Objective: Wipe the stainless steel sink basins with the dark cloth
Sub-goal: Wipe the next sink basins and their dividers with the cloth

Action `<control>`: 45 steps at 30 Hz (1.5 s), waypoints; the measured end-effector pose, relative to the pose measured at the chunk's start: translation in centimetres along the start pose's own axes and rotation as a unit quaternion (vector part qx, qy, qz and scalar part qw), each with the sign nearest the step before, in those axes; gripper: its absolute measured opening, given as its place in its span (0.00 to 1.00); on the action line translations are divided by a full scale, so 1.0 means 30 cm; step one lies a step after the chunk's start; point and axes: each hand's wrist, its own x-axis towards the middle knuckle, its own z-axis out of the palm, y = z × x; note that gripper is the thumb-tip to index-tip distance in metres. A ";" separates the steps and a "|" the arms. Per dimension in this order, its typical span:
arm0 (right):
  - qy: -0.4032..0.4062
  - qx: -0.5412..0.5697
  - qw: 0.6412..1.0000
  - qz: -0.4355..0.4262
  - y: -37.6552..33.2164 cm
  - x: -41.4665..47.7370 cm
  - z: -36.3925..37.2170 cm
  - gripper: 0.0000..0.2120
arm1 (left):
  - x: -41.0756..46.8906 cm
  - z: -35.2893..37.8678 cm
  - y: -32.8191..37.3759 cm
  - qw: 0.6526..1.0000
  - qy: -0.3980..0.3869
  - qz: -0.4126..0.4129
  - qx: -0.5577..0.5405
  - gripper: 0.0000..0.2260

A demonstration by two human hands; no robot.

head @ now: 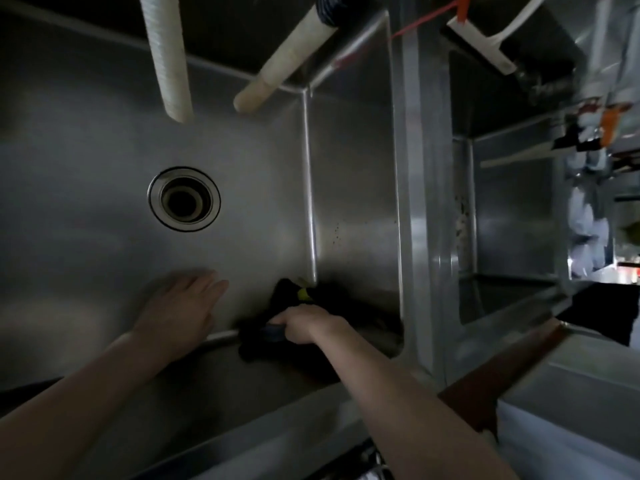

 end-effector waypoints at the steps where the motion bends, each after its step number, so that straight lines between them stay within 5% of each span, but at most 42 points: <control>1: 0.005 -0.010 0.999 -0.032 -0.053 0.001 0.011 0.18 | -0.009 0.006 -0.011 1.000 0.000 -0.001 0.001 0.27; 6: -0.029 -0.026 0.990 -0.138 -0.363 0.079 0.110 0.21 | -0.046 -0.007 -0.074 0.999 -0.013 -0.004 0.040 0.18; 12: -0.010 -0.057 0.990 -0.131 -0.314 0.060 0.089 0.21 | -0.064 -0.091 -0.084 0.995 -0.043 -0.014 0.090 0.29; 24: 0.005 -0.169 0.982 0.085 0.112 0.101 0.041 0.20 | 0.019 0.033 -0.079 0.997 -0.055 0.000 0.055 0.23; 34: 0.013 -0.446 0.887 0.115 0.137 0.105 0.021 0.24 | 0.072 0.033 -0.092 0.995 0.025 0.048 0.083 0.21; 40: 0.164 -0.444 0.873 0.119 0.161 0.158 -0.195 0.24 | 0.069 0.006 -0.075 0.996 0.007 0.037 0.084 0.20; 45: 0.201 -0.410 0.882 0.116 0.166 0.180 -0.207 0.23 | 0.054 0.022 -0.093 0.997 0.019 0.020 0.078 0.19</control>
